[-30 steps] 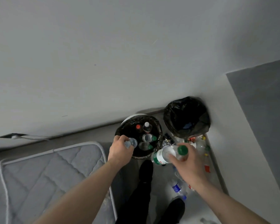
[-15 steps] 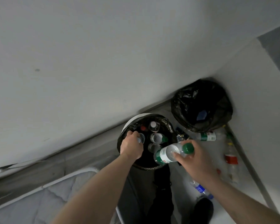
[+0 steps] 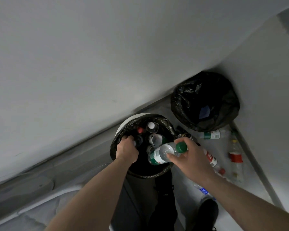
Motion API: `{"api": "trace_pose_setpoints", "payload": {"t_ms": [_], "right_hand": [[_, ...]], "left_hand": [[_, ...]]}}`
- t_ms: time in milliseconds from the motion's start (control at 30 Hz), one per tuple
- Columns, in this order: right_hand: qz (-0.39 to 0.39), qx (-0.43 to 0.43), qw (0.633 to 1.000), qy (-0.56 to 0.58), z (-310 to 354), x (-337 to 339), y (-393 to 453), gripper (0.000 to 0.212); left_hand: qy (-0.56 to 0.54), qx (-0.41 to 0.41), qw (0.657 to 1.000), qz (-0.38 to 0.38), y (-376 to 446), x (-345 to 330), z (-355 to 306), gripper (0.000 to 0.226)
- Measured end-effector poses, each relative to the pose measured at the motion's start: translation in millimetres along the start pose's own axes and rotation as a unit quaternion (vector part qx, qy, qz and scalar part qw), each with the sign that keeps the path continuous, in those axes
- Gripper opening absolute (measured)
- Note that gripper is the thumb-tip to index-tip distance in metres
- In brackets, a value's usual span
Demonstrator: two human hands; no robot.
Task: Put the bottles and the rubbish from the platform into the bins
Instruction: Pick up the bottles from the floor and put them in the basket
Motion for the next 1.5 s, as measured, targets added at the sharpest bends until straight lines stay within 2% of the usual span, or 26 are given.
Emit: {"api": "trace_pose_setpoints", "payload": {"t_ms": [267, 400, 600, 733, 900, 1000, 1133, 1300, 1500], "right_hand": [[0.001, 0.003, 1.000, -0.020, 9, 4, -5, 0.046], [-0.001, 0.025, 0.999, -0.043, 20, 4, -11, 0.045], [0.024, 0.071, 0.990, -0.120, 37, -14, -19, 0.041], [0.043, 0.082, 0.979, -0.180, 44, -38, -26, 0.034], [0.082, 0.094, 0.973, -0.194, 44, -83, -32, 0.028], [0.102, 0.109, 0.968, -0.199, 43, -106, -33, 0.027], [0.133, 0.115, 0.961, -0.215, 34, -133, -30, 0.038], [0.166, 0.100, 0.959, -0.204, 25, -151, -27, 0.052], [0.159, 0.075, 0.966, -0.190, 21, -141, -32, 0.051]], "left_hand": [[-0.028, -0.021, 0.998, 0.056, -10, 1, 10, 0.054], [-0.055, -0.034, 0.997, 0.047, -23, 17, 11, 0.050], [-0.074, -0.109, 0.991, 0.025, -52, 61, 17, 0.046], [-0.050, -0.129, 0.990, -0.013, -72, 97, 45, 0.040], [-0.007, -0.101, 0.991, -0.083, -106, 107, 95, 0.021], [0.028, -0.114, 0.981, -0.153, -128, 96, 108, 0.011], [-0.015, -0.086, 0.962, -0.259, -132, 91, 102, 0.007], [-0.008, -0.089, 0.956, -0.281, -129, 84, 101, 0.006], [0.005, -0.088, 0.957, -0.277, -126, 80, 100, 0.003]]}}
Point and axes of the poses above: each hand's wrist, its own y-axis towards the middle knuckle, its own x-axis out of the back of the hand, z = x × y, the point moved 5 cm from there along y, towards the middle knuckle, and after that the axes turned 15 degrees about -z, right-handed, at the moved point
